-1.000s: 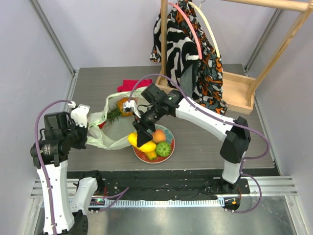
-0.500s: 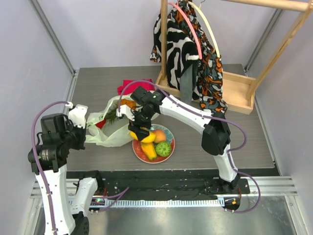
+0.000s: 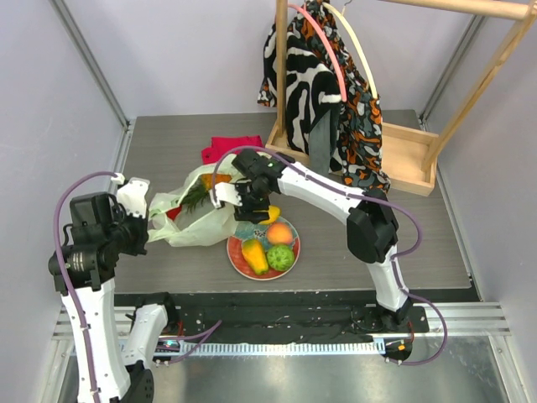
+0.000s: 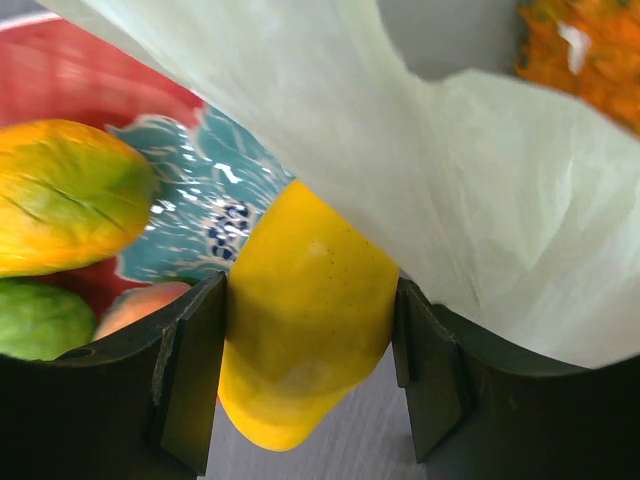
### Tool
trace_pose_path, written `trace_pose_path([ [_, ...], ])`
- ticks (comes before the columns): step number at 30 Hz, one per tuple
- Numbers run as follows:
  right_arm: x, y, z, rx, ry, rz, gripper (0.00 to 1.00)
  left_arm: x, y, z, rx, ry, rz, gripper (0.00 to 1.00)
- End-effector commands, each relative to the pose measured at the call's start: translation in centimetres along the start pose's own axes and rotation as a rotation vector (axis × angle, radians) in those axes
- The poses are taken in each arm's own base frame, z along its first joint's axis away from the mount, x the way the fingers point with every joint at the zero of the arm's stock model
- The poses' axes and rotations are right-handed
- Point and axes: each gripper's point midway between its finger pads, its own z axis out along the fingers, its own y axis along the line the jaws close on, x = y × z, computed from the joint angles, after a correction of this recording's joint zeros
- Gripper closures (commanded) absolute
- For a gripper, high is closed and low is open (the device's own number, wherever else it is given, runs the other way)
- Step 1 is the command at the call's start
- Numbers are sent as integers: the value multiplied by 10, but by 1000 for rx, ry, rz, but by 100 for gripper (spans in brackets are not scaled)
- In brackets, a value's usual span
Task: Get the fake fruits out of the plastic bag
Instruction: Place the fake fruit on the plate.
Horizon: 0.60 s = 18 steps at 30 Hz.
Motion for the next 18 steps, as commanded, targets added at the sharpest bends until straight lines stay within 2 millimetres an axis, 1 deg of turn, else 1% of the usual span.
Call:
trace_pose_path([
  [1, -2, -38, -28, 149, -42, -4, 73, 4, -7, -1, 36, 21, -32, 100],
  [3, -1, -37, -26, 144, -48, -2, 73, 5, -7, 0, 39, 23, -36, 100],
  [4, 3, -34, -23, 135, -40, -2, 73, 5, -7, 1, 40, 25, -39, 100],
  [6, 5, -29, -22, 119, -44, -26, 71, 6, -8, 3, 47, 29, -42, 100],
  [7, 12, -22, -16, 97, -33, -29, 71, 6, -7, 4, 45, 31, -45, 100],
  [9, 15, -15, -14, 81, -37, -45, 69, 6, -7, 4, 46, 34, -45, 100],
  [10, 21, -9, -10, 61, -27, -56, 68, 6, -7, 5, 46, 34, -44, 100],
  [12, 22, -4, -6, 47, -33, -69, 67, 7, -7, 6, 47, 35, -47, 100],
  [13, 26, -1, -4, 39, -27, -69, 66, 7, -7, 6, 45, 35, -48, 100],
  [17, 27, 3, 0, 21, -32, -74, 64, 7, -6, 7, 41, 37, -51, 100],
  [18, 27, 2, 0, 22, -32, -75, 62, 8, -5, 7, 40, 40, -57, 100],
])
